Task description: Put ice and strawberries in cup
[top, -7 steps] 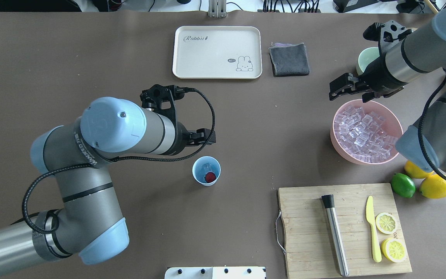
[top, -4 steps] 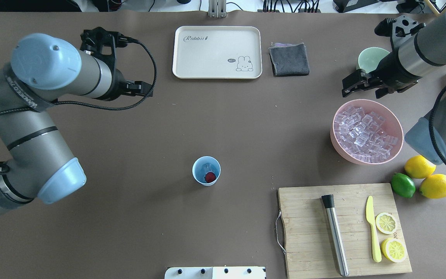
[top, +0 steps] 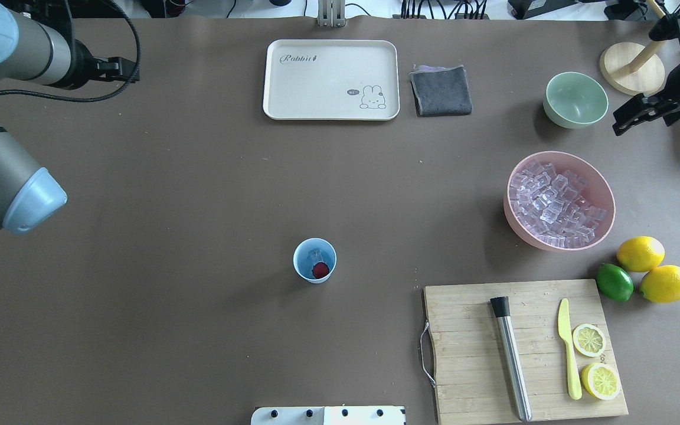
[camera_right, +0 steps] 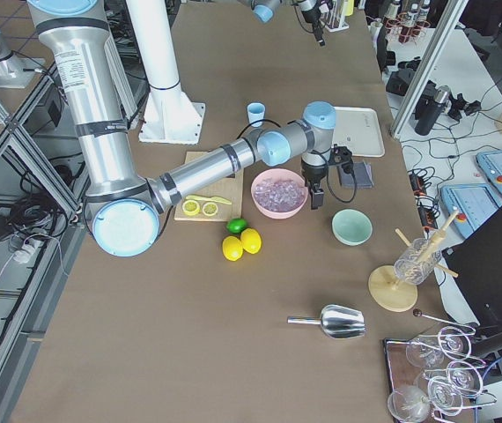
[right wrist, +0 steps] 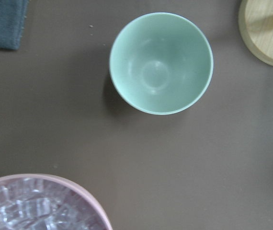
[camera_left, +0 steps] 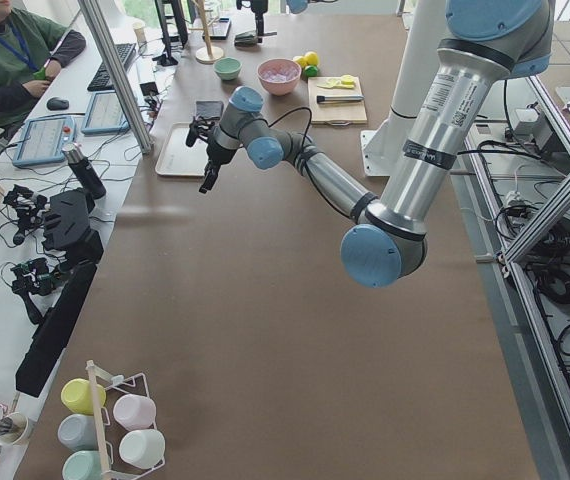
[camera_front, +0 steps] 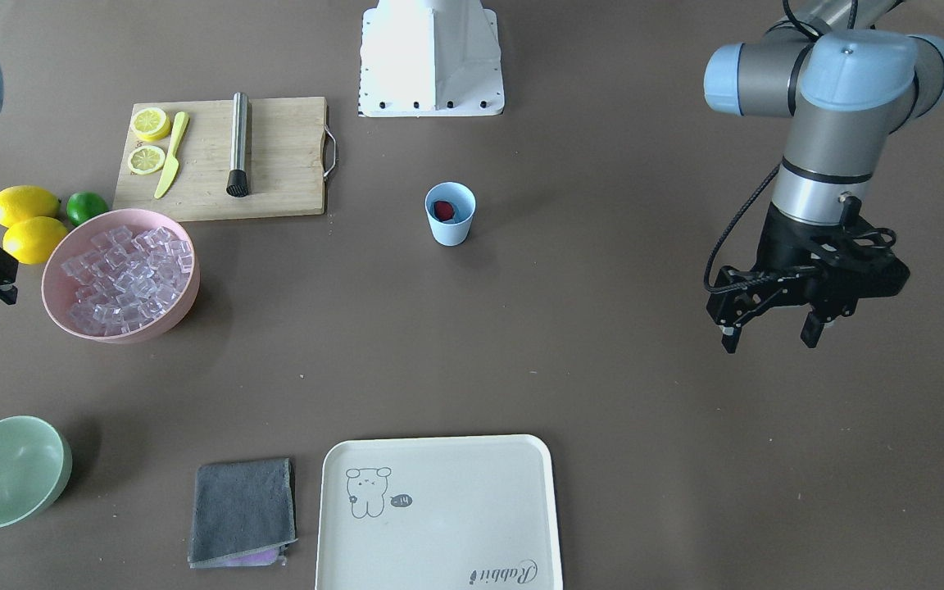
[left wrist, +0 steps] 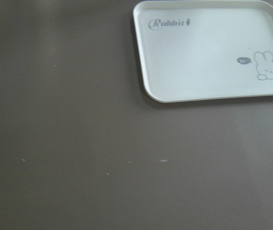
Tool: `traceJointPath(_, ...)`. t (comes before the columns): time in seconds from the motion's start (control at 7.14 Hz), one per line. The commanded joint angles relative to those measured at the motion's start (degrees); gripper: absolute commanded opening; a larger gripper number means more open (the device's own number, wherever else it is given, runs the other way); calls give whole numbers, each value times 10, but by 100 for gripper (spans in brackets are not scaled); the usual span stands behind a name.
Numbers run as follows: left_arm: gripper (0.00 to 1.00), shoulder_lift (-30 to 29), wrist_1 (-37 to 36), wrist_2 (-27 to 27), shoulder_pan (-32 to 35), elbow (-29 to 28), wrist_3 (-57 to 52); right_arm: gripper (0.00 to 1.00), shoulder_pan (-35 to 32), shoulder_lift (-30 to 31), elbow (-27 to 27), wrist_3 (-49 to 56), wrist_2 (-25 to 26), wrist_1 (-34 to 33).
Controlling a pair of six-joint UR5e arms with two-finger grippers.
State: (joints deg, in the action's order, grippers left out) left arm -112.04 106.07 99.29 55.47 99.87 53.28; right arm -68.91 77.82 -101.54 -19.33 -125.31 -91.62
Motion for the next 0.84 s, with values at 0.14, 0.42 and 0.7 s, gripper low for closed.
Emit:
traceJointPath(0.14, 98, 73, -2, 47, 80, -21, -72, 100, -93, 39, 80, 173, -20, 3)
traceJointPath(0.42, 98, 119, -7, 185, 191, -56, -285, 100, -118, 52, 81, 170, -31, 3)
traceJointPath(0.7, 98, 192, -1, 256, 265, -55, -357, 100, -151, 75, 80, 169, -65, 3)
